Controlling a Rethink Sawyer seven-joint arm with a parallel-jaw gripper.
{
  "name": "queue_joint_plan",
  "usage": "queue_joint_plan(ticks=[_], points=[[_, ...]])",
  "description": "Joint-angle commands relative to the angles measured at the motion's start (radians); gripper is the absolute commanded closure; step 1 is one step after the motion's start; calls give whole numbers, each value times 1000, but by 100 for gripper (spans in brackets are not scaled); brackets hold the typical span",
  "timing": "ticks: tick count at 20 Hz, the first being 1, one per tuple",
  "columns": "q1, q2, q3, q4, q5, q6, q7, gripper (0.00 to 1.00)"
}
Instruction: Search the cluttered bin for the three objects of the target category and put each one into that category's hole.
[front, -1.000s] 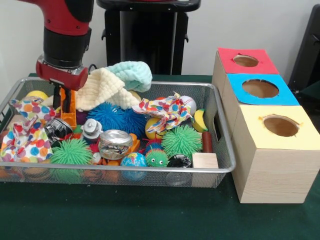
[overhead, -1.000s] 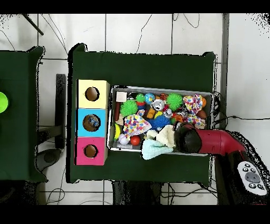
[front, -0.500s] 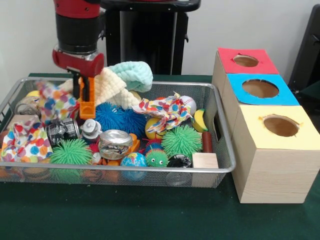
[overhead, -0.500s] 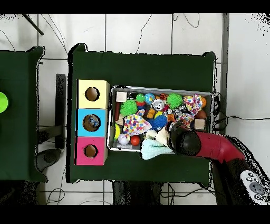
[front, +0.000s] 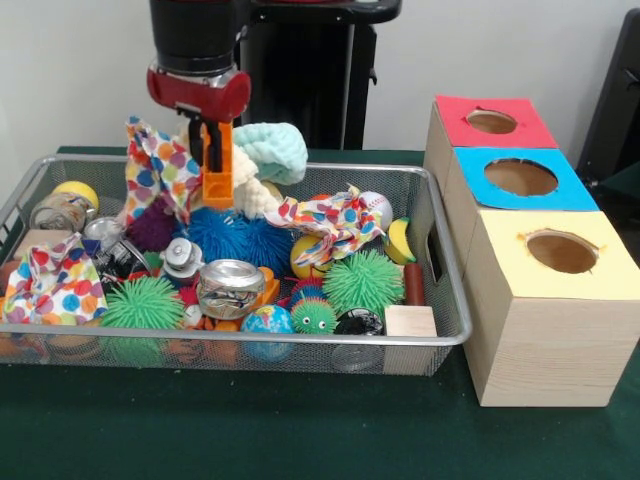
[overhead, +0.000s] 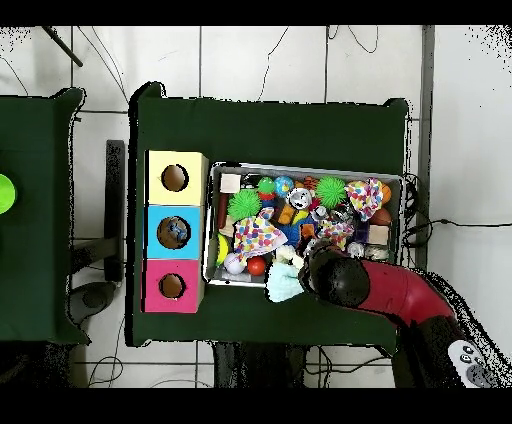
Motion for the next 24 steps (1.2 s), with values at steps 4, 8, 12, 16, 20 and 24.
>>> queue_joint_plan(ticks=[4, 8, 12, 16, 20, 24], points=[[11, -40, 101, 137, 93, 53, 66, 100], [36, -30, 112, 195, 130, -18, 124, 100], [71, -29, 116, 231, 173, -61, 168, 100], [93, -22, 123, 251, 208, -91, 179, 100], [125, -26, 114, 256, 234, -107, 180, 100], [140, -38, 95, 248, 233, -107, 162, 100]])
